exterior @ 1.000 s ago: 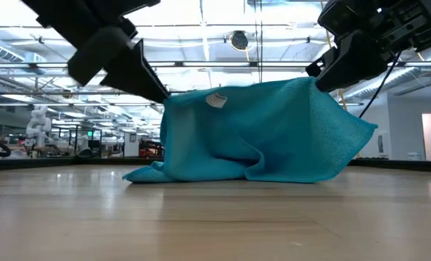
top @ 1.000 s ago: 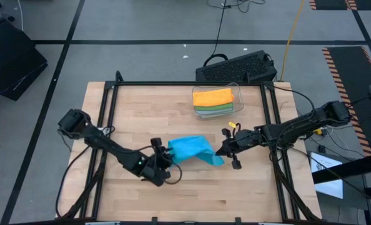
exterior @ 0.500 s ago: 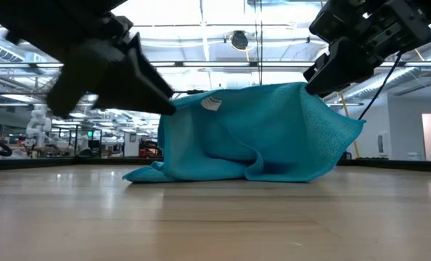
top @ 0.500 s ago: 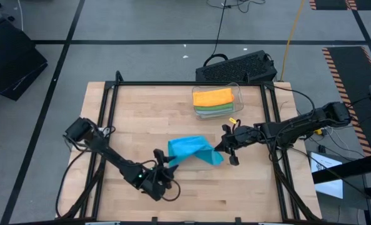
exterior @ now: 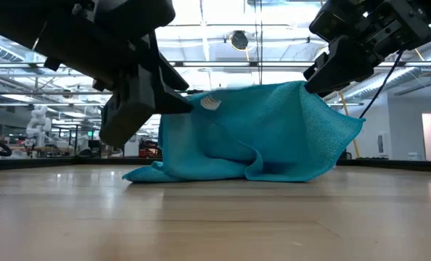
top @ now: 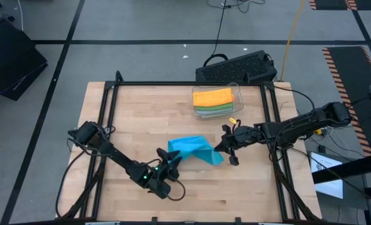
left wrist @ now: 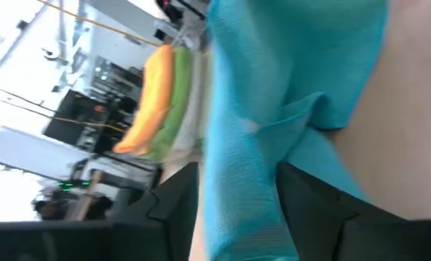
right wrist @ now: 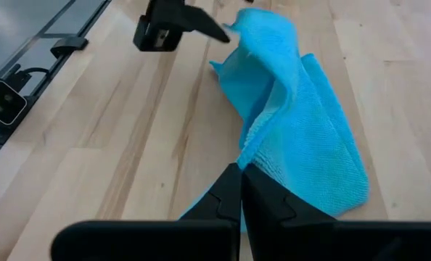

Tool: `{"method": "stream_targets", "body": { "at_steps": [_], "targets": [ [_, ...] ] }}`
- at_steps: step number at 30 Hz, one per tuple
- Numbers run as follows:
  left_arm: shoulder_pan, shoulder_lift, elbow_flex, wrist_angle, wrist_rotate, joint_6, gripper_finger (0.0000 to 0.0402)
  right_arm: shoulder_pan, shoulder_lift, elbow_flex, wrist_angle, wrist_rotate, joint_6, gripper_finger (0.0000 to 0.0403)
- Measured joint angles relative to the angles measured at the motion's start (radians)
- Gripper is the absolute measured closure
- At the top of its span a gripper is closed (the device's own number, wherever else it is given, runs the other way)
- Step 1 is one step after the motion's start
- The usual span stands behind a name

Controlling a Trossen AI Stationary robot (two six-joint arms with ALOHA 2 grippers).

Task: Fold microfiber towels
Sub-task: Fold the blue microfiber towel

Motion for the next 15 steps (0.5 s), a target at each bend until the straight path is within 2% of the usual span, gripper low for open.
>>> {"method": "stream_targets", "body": {
  "at_steps": [5,15],
  "targets": [
    [0.011,-0.001,0.0,0.002,-0.062,0.048,0.0258,0.0,0.0,0.0,0.0,0.0,0.0,0.0403],
    [0.011,-0.004,0.0,0.055,-0.049,0.051,0.0391,0.0,0.0,0.0,-0.02,-0.001,-0.007,0.0403]
  ]
}}
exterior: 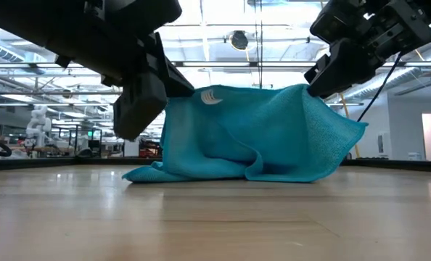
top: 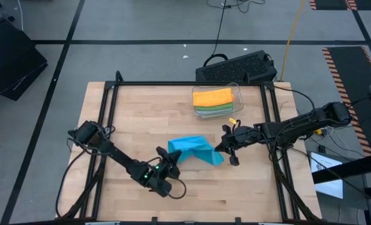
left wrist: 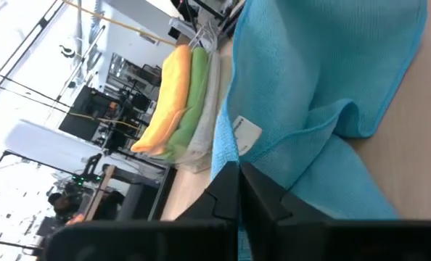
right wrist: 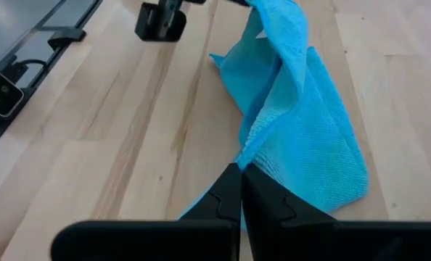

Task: Fold microfiber towels
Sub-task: Fold the blue microfiber towel

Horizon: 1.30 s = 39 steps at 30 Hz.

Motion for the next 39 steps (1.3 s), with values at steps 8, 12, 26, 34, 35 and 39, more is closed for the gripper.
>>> {"method": "stream_targets", "body": {
  "at_steps": [8,12,26,34,35,39],
  "targets": [
    [-0.003,-0.097,0.0,-0.021,0.001,-0.085,0.0397,0.0,0.0,0.0,-0.013,0.0,-0.045,0.0403],
    [0.011,-0.173,0.0,-0.082,0.109,-0.15,0.0395,0.009,0.0,0.0,-0.015,0.003,-0.035,0.0388],
    [0.104,-0.226,0.0,-0.137,0.346,-0.28,0.0395,0.181,0.008,-0.053,-0.079,0.034,0.229,0.0226],
    [0.131,-0.226,0.0,-0.139,0.372,-0.313,0.0395,0.446,0.1,-0.131,0.136,0.401,0.341,0.0194],
    [0.133,-0.226,0.0,-0.139,0.372,-0.314,0.0394,0.473,0.123,-0.128,0.138,0.453,0.355,0.0192],
    [0.138,-0.226,0.0,-0.14,0.384,-0.314,0.0398,0.548,0.237,-0.108,0.205,0.622,0.395,0.0179]
  ]
}}
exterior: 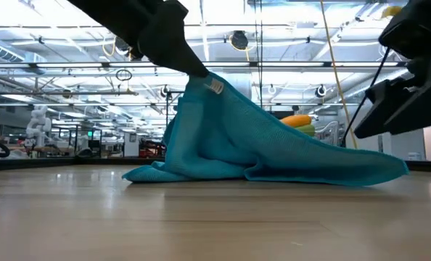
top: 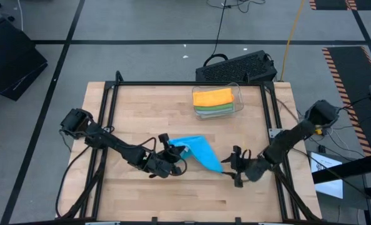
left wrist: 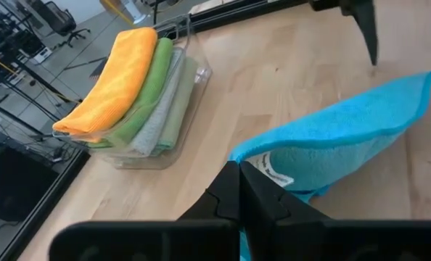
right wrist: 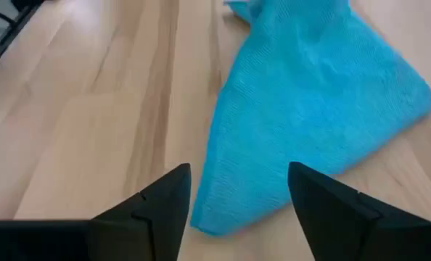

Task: Fold microfiber towels
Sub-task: Fold the blue microfiber towel

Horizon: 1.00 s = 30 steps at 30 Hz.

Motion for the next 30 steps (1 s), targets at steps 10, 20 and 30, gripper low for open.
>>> {"method": "stream_targets", "body": {
  "at_steps": [10,20,30],
  "targets": [
    [0.0,0.0,0.0,-0.009,0.009,-0.006,0.0394,0.088,0.306,0.112,0.07,0.251,-0.046,0.016],
    [0.008,0.0,0.0,-0.03,0.014,-0.024,0.0394,0.097,0.364,0.149,-0.095,0.322,0.086,0.0227],
    [0.011,-0.024,0.0,0.008,0.013,0.034,0.0399,0.078,0.205,0.148,-0.307,0.298,0.074,0.0392]
  ]
}}
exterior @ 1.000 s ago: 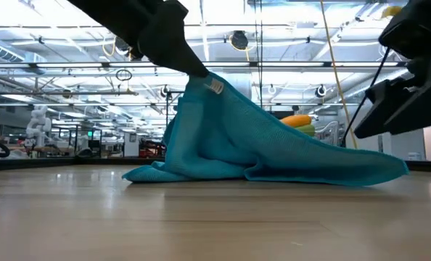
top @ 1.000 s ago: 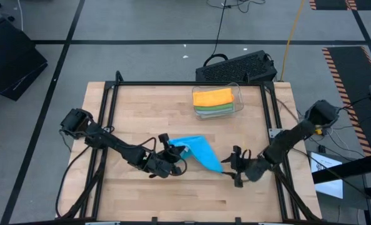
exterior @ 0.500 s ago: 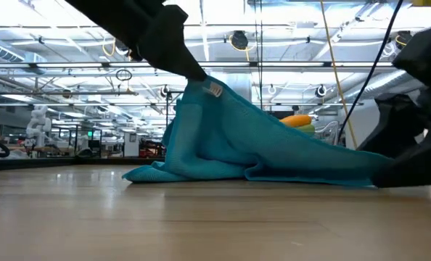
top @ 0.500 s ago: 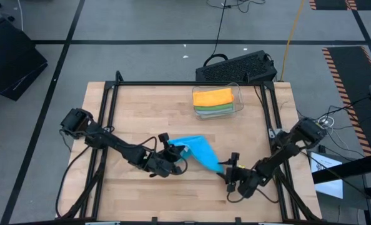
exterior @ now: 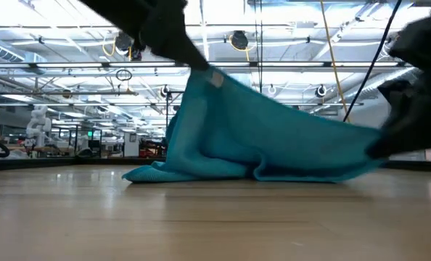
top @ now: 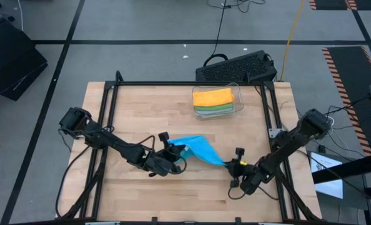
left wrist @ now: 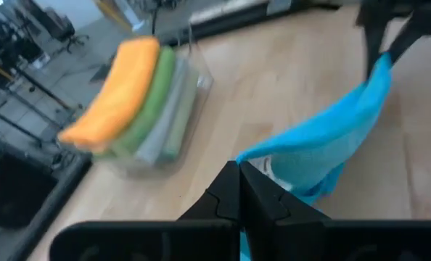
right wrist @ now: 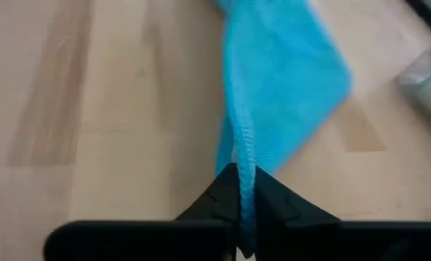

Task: Fold microfiber towels
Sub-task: Fold the blue microfiber towel

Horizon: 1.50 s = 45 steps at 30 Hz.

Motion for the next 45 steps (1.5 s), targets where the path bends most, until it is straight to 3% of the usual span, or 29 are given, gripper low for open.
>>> {"method": "stream_targets", "body": {
  "at_steps": [4,7,14,19,22,25,30,35,40,45],
  "targets": [
    [0.0,-0.066,0.0,0.08,0.0,0.129,0.0396,-0.059,-0.158,0.0,-0.114,0.001,-0.095,0.0386],
    [0.003,-0.15,0.0,0.113,-0.003,0.245,0.0399,-0.121,-0.32,0.0,-0.143,0.002,-0.26,0.0398],
    [0.049,-0.379,0.0,0.1,0.001,0.353,0.0399,-0.289,-0.736,0.073,-0.07,0.002,-0.723,0.04],
    [0.045,-0.512,0.001,0.112,0.071,0.37,0.0399,-0.344,-0.913,0.149,0.054,-0.078,-0.946,0.0401],
    [0.012,-0.541,0.001,0.161,0.162,0.359,0.0399,-0.335,-0.932,0.211,0.029,-0.164,-0.933,0.0401],
    [-0.038,-0.531,0.001,0.167,0.25,0.3,0.0399,-0.313,-0.907,0.236,-0.074,-0.276,-0.817,0.0401],
    [-0.141,-0.414,-0.001,0.125,0.303,0.158,0.04,-0.268,-0.823,0.236,-0.236,-0.449,-0.541,0.0401],
    [-0.239,-0.29,0.0,0.242,0.342,0.094,0.04,-0.191,-0.713,0.236,-0.222,-0.585,-0.393,0.0401],
    [-0.281,-0.244,0.0,0.346,0.172,0.202,0.04,-0.177,-0.667,0.236,-0.15,-0.583,-0.414,0.0402],
    [-0.251,-0.283,0.0,0.347,-0.071,0.349,0.04,-0.255,-0.683,0.236,-0.087,-0.426,-0.55,0.0402]
  ]
}}
